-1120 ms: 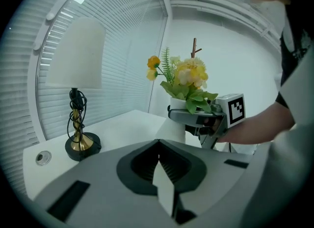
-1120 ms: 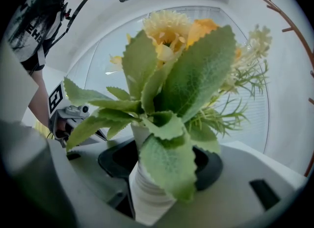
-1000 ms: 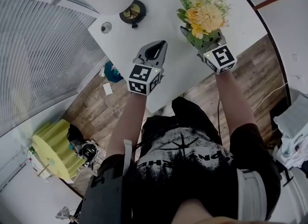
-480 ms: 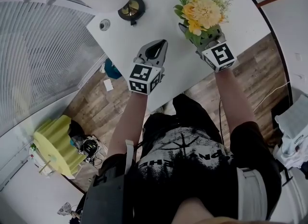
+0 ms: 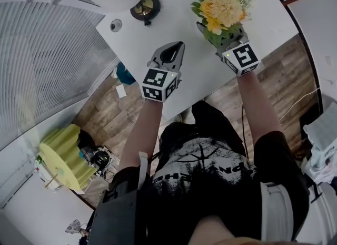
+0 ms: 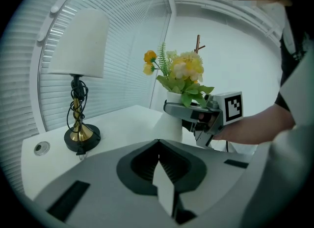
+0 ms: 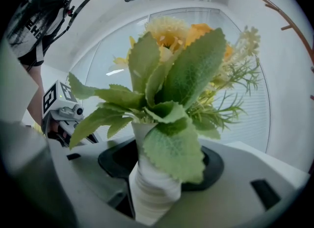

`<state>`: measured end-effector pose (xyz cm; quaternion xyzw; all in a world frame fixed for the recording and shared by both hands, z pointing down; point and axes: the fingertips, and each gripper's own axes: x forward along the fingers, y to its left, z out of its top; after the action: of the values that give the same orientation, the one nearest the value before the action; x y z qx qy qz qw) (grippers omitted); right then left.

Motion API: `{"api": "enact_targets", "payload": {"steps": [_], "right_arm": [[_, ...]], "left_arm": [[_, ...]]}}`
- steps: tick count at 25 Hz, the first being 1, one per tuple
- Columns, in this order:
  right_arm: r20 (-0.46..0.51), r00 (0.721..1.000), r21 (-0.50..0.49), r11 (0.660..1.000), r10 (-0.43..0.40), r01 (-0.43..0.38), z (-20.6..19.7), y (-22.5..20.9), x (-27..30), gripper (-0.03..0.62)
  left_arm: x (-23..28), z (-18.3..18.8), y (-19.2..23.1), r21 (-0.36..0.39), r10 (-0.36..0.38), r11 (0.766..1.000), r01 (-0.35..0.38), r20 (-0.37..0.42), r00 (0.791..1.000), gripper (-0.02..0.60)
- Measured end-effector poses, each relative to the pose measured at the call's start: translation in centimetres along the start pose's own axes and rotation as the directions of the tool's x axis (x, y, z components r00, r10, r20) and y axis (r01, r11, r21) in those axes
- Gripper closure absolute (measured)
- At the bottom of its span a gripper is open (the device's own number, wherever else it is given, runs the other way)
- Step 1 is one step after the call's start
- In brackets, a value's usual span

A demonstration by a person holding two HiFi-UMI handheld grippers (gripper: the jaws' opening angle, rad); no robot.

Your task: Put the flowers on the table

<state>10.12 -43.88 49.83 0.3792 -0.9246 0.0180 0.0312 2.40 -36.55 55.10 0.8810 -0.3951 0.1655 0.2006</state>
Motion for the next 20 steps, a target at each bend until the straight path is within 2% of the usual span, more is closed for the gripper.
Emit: {"api": "enact_targets", "payload": {"steps": [11,20], "right_arm": [[-0.044,0.998,0.04,0.999,-0.034,0.035,-0.7,-0.4,-0.3,0.316],[-0.123,0.988,0.072,0.992,-0.095,0.104,-1.2,-0.2,-3.1,0.316]], "left_arm": [[-0.9,0.8,-0.5,0.005,-0.005,1.0,0.005,0.019,1.0,0.569],[-2.0,3.6,-1.5,0.047,-0.032,0.999,0.028,0.066,0.997,0.569]]}}
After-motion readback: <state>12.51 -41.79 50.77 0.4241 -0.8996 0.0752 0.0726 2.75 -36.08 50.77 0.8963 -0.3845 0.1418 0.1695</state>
